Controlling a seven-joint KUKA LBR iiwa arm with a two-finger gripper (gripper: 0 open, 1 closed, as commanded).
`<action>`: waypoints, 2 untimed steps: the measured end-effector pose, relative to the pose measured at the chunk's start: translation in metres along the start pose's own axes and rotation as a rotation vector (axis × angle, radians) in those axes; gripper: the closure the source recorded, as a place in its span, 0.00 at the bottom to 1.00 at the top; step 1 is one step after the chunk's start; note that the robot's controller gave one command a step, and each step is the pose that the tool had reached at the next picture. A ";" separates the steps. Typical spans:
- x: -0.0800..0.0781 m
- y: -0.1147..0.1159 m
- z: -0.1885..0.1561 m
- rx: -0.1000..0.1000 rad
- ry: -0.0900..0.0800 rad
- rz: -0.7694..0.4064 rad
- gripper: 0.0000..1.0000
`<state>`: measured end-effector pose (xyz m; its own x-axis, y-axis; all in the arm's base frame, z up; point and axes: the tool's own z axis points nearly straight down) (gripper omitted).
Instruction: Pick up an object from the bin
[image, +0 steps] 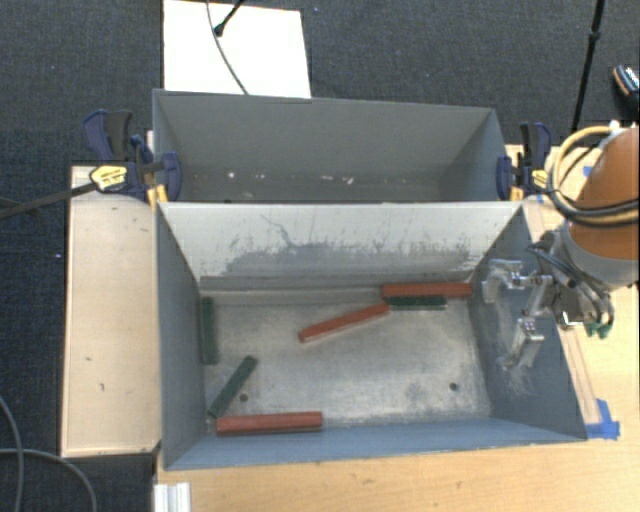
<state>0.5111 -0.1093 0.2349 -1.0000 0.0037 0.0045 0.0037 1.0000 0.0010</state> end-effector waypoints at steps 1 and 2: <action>-0.004 0.080 0.092 -0.003 0.001 0.049 0.00; -0.060 0.115 0.167 -0.002 -0.008 0.191 0.00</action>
Offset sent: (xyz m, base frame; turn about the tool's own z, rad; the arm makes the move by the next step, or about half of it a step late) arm 0.0048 0.0746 -0.0879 0.0556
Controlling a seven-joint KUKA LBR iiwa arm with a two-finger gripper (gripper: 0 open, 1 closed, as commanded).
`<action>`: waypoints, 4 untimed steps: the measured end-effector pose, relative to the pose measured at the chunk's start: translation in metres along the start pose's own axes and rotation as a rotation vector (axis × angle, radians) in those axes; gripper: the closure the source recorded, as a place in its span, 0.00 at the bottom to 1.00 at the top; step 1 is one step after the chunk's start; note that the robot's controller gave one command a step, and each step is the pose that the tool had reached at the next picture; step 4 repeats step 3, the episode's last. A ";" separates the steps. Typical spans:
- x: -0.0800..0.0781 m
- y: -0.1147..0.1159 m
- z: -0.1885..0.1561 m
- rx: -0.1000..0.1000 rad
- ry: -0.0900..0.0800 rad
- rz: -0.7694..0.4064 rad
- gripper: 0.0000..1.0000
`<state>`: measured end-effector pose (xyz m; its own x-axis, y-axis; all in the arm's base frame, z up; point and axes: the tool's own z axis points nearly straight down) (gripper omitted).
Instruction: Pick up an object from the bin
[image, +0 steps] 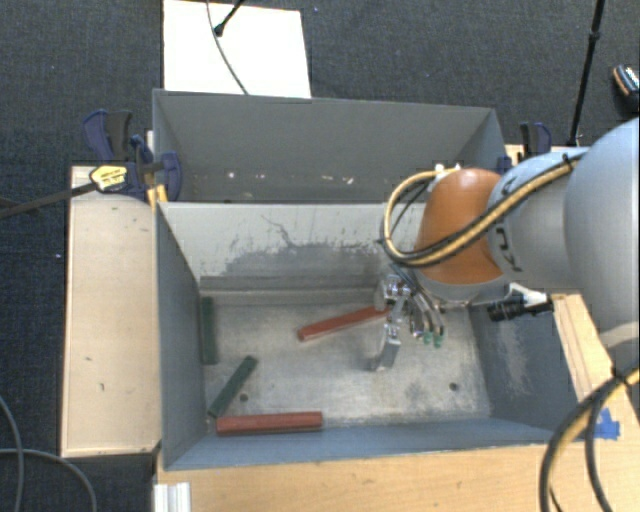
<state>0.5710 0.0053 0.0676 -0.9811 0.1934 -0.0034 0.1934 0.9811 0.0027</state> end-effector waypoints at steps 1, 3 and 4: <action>-0.010 0.046 -0.003 -0.001 -0.002 -0.119 0.00; 0.008 0.034 -0.152 0.000 -0.006 -0.101 1.00; 0.008 0.034 -0.152 0.000 -0.006 -0.101 1.00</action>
Offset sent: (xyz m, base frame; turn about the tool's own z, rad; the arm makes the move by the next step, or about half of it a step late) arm 0.0178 0.0417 0.0024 -0.1185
